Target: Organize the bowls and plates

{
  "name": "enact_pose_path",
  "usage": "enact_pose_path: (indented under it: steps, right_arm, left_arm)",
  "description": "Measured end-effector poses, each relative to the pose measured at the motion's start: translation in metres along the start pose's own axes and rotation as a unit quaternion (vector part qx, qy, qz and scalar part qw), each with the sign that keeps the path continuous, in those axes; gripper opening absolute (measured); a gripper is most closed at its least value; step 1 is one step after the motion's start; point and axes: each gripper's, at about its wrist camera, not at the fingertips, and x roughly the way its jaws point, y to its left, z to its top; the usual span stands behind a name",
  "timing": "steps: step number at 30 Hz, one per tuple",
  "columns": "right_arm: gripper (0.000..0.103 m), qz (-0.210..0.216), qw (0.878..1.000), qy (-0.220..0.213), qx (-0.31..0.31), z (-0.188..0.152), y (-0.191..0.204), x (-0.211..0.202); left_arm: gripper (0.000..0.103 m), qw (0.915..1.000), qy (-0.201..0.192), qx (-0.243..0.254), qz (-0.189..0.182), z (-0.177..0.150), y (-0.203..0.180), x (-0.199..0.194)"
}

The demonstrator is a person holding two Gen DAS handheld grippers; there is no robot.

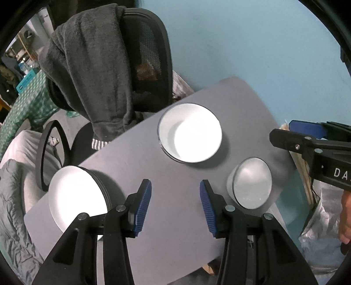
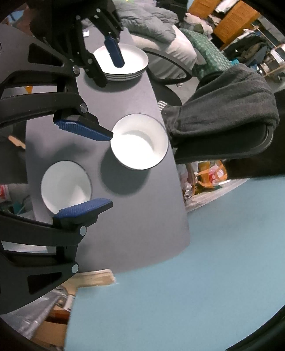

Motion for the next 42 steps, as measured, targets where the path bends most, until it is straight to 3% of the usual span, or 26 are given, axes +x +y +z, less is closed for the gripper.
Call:
enact_pose_path:
  steps: [6, 8, 24, 31, 42]
  right_arm:
    - [0.057, -0.003, 1.000, -0.001, 0.021, -0.021, -0.012, -0.009]
    - [0.057, -0.005, 1.000, -0.002, 0.027, -0.027, -0.015, -0.011]
    - [0.059, -0.016, 0.997, -0.002, 0.078, -0.076, -0.053, -0.011]
    - [0.060, -0.032, 0.995, 0.016, 0.092, -0.093, -0.085, 0.018]
    - [0.060, 0.021, 0.994, 0.048, 0.097, -0.107, -0.110, 0.078]
  left_arm:
    - [0.047, 0.9999, -0.002, 0.013, -0.002, -0.012, -0.016, -0.006]
    - [0.058, 0.9999, 0.001, 0.017, -0.004, -0.015, -0.020, -0.006]
    - [0.060, 0.9990, 0.022, 0.033, -0.020, -0.020, -0.064, 0.013]
    - [0.060, 0.9986, 0.040, 0.031, -0.016, -0.020, -0.079, 0.044]
    - [0.060, 0.9971, 0.074, 0.007, -0.019, -0.023, -0.094, 0.098]
